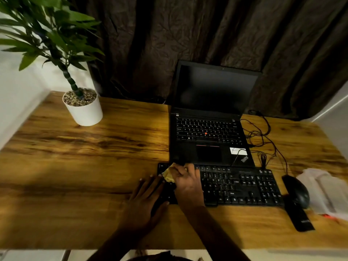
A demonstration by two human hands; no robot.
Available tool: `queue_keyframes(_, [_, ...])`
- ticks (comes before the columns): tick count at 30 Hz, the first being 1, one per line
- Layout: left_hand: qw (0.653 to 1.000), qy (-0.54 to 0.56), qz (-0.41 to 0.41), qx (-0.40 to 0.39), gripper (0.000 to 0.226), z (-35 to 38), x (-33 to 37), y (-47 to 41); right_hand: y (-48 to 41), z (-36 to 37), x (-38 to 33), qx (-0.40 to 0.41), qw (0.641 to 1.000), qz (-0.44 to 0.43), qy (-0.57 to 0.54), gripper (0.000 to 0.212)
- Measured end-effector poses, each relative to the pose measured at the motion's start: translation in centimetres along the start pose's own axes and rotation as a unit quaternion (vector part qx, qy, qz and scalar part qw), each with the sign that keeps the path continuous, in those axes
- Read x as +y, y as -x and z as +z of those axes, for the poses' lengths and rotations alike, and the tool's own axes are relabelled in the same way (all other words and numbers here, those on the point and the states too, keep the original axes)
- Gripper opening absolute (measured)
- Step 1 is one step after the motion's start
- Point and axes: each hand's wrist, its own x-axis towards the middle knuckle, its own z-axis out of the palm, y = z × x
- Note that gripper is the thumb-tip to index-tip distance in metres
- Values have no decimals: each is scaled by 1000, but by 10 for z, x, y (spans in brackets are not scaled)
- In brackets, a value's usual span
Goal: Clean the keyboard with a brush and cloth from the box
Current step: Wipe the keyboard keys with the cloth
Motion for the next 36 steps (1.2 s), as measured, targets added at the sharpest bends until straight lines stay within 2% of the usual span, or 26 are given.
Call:
queue_keyframes(5, [1000,-3,-6,0,61,0,0,0,6,2,11,10,1000,-17,9,45])
queue_keyframes(11, [1000,8,-6,1,62,1,-1,-1,8,-3,15,22,998,59,-3,51])
queue_keyframes(18, [1000,1,-7,2,62,4,-2,0,4,-1,16,0,1000,4,15,43])
queue_keyframes(25, [1000,4,-7,9,62,7,-3,-1,15,-5,42,53,996,73,1,50])
queue_keyframes(31, [1000,3,-15,3,63,6,-4,0,13,0,42,43,998,40,-1,51])
queue_keyframes(36, [1000,18,-11,11,63,3,-1,0,20,-6,63,66,993,103,-7,53])
